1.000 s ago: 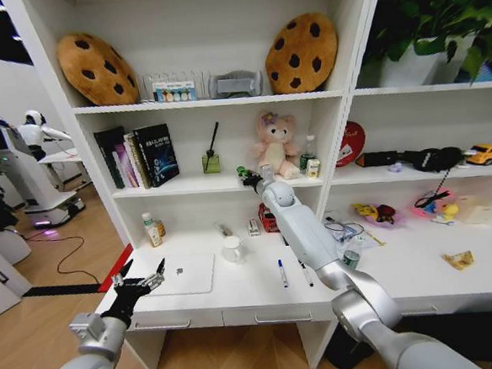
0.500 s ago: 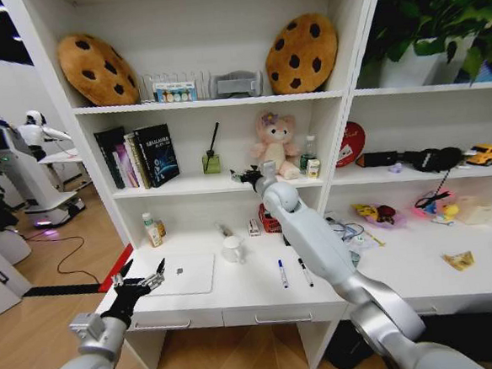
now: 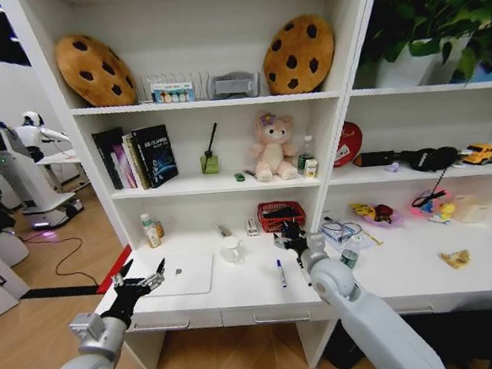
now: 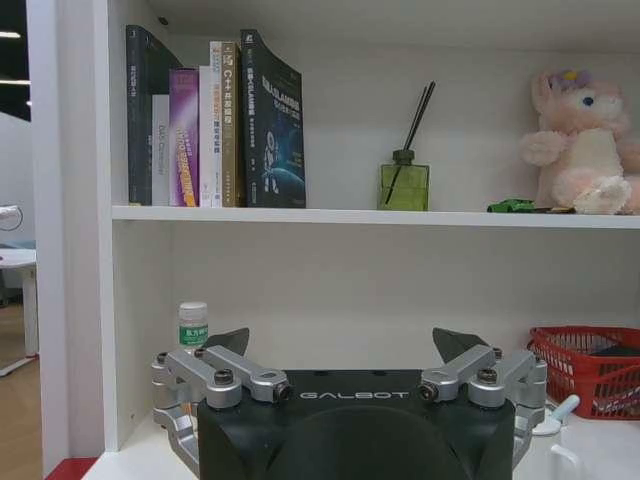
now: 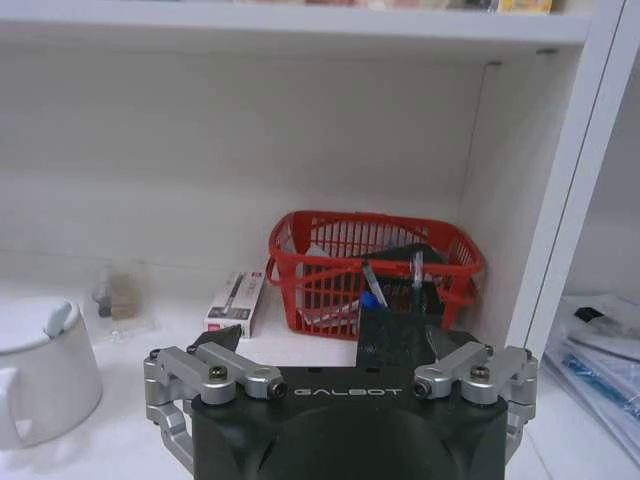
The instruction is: Organize the objects on the table.
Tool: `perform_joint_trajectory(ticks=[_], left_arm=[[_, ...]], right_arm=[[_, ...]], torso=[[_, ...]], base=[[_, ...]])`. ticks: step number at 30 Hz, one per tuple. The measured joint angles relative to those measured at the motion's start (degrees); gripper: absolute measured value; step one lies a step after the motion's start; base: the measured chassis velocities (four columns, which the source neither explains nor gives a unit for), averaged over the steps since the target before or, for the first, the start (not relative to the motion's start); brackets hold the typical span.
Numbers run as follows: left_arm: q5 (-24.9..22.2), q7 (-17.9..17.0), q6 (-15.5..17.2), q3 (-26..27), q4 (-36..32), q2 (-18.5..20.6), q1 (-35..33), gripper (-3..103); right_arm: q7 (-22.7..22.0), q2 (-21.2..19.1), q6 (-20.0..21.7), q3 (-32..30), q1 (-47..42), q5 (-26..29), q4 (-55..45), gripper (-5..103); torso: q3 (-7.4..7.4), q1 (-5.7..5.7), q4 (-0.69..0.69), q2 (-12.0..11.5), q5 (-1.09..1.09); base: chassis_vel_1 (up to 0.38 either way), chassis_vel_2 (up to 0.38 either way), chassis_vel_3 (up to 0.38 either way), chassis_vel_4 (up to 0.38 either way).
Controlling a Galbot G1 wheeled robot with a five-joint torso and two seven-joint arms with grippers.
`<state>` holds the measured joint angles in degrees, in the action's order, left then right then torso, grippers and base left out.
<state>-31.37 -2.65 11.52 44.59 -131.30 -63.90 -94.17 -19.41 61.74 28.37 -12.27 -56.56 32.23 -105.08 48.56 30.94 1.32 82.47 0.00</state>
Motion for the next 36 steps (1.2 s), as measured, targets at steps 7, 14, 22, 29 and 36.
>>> perform_joint_trajectory(ticks=[7,14,22,29,36], left_arm=[[0.00,-0.01,0.00,0.01,0.00,0.00,0.00,100],[0.00,-0.01,0.00,0.00,0.00,0.00,0.00,100],[0.00,-0.01,0.00,0.00,0.00,0.00,0.00,100],[0.00,-0.01,0.00,0.00,0.00,0.00,0.00,100],[0.00,-0.01,0.00,0.00,0.00,0.00,0.00,100]], right_arm=[[1.49,5.87,-1.57,2.22,0.77,-1.88,9.71,100],[-4.97,9.66,-1.54,4.04,1.33,-0.59,13.74,98],[-6.61,10.78,-1.50,3.90,0.92,0.26,14.62,77],[-6.54,11.15,-1.59,3.46,1.08,0.09,16.05,66],[-6.81,10.82,0.93,4.15,1.16,-0.31,15.17,54]], torso=[[0.01,0.01,-0.01,-0.01,-0.01],[0.01,0.01,0.00,0.00,-0.01],[0.01,0.01,0.01,-0.01,-0.01],[0.00,0.01,0.00,0.00,-0.02],[0.00,0.01,0.02,0.00,-0.02]], base=[[0.000,0.000,0.000,0.000],[0.000,0.000,0.000,0.000],[0.000,0.000,0.000,0.000],[0.000,0.000,0.000,0.000],[0.000,0.000,0.000,0.000]])
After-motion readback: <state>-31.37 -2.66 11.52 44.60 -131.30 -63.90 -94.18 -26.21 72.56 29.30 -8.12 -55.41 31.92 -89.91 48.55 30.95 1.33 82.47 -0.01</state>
